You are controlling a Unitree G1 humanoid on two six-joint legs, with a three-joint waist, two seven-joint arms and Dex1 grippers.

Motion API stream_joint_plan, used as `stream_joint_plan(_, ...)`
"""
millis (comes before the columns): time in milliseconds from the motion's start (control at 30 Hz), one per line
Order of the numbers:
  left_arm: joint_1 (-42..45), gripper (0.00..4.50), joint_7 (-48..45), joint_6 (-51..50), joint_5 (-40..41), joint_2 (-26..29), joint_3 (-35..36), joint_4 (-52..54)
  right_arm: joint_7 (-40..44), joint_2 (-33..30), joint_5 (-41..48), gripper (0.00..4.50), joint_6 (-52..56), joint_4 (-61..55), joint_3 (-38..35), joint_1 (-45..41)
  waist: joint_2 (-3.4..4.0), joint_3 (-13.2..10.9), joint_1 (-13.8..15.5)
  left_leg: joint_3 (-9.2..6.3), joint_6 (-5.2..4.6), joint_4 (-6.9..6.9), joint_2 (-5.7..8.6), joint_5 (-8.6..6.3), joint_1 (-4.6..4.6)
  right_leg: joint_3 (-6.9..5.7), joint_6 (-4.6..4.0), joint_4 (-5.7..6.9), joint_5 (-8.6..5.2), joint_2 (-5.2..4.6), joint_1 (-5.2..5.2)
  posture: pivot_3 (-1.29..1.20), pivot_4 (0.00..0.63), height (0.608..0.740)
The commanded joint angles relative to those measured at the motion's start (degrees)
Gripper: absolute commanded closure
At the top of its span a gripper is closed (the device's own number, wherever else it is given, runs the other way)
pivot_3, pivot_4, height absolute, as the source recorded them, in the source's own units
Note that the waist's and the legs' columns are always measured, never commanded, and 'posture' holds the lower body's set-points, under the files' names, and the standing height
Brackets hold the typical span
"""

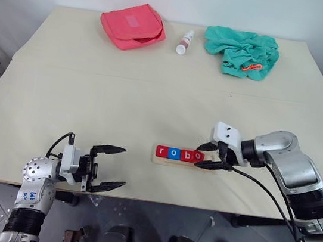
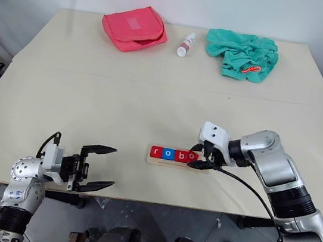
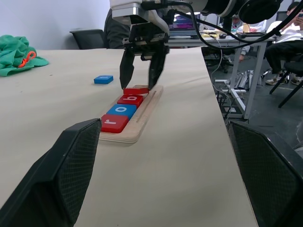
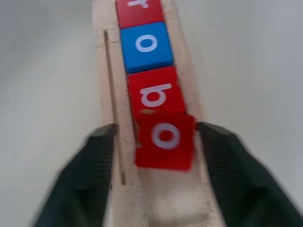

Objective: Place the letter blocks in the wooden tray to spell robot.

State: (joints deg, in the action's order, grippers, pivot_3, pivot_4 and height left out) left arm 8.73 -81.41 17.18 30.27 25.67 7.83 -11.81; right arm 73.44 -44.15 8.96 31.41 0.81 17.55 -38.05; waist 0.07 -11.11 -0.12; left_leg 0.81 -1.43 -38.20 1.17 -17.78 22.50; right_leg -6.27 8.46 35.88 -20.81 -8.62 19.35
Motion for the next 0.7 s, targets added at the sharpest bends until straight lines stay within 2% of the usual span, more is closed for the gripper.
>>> stream_joint_plan(33,-0.2,0.0,-0.2,0.8,0.8,0.3,0.2,1.0,-0.2,0.0,0.1,0.26,-0.2,-1.1,-0.9,-0.7,0.0,0.0,0.0,0.0,0.0,0.0,0.0,0.0,0.0,0.0,0.0,0.0,0.0,0.0,0.0,0.0,0.15,0.74)
stream_joint_plan(67,-0.1,0.0,-0.2,0.8,0.8,0.3,0.2,1.0,-0.3,-0.2,0.3,0.01,0.1,-1.6,-1.1,-0.5,0.0,0.0,0.0,0.0,0.0,0.0,0.0,0.0,0.0,0.0,0.0,0.0,0.0,0.0,0.0,0.0,0.15,0.74)
stream_joint_plan(467,3.0,0.0,-2.0,0.8,0.7,0.3,-0.1,-2.1,-5.4,0.9,4.8,0.01,2.1,-7.0,-6.9,2.5,0.0,0.0,0.0,0.0,0.0,-0.01,0.01,0.0,0.0,0.0,0.0,0.0,0.0,-0.01,-0.01,0.0,0.15,0.74)
stream_joint_plan(567,3.8,0.0,-2.5,1.0,0.6,0.2,-0.2,-3.1,-5.2,0.8,5.5,0.65,2.6,-6.7,-7.1,1.6,0.0,0.0,0.0,-0.01,0.0,0.02,-0.01,0.0,0.0,-0.03,0.0,0.02,0.0,0.01,0.02,0.0,0.15,0.74)
stream_joint_plan(700,4.1,0.0,-2.9,1.1,0.5,0.0,-0.2,-3.6,-5.4,1.4,5.5,2.09,2.0,-4.5,-6.6,-0.3,0.0,0.0,0.0,0.0,0.0,0.03,-0.01,0.0,0.0,-0.03,0.0,0.02,0.0,0.01,0.02,0.0,0.15,0.74)
